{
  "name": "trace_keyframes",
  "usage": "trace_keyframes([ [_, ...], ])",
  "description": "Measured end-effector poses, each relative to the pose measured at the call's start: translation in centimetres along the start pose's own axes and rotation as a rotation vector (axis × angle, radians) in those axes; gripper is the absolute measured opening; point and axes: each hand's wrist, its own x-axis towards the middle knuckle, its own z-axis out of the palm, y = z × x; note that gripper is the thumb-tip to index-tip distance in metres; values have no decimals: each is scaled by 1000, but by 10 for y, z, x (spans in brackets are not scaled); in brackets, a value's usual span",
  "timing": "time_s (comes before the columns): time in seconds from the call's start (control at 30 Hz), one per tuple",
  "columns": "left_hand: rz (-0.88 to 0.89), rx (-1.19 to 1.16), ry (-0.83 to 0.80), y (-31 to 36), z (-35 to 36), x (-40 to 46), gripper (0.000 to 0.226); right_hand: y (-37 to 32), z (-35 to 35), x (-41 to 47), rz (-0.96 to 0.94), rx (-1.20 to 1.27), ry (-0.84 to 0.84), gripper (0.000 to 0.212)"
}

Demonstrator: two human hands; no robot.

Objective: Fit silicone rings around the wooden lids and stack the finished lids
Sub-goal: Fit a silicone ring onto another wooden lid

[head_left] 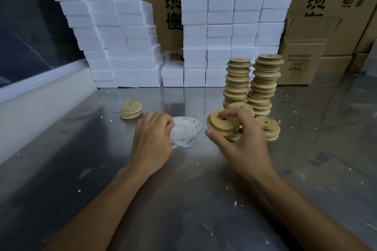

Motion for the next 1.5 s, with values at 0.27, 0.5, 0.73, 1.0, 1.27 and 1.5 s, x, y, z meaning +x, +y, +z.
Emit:
trace_keyframes([
  [0.27,-878,-1585,-134,16,-17,4,31,1,3,-1,107,49,-99,21],
  [0.5,-880,-1556,-396,32,-12,3,33,-12,5,-6,135,333,-192,40],
  [0.73,-762,-1292,-353,41,-3,-1,28,-13,14,-11,89,184,-186,21],
  [1.0,-739,-1262,-333,43,1,-4,47,-8,15,-12,1,167,-77,12],
  [1.27,-720,-1198,-203,39,-3,-3,24,-6,14,-9,18,188,16,10],
  [1.5,-535,-1051,-185,42,-12,0,27,-2,10,-4,101,316,-62,7],
])
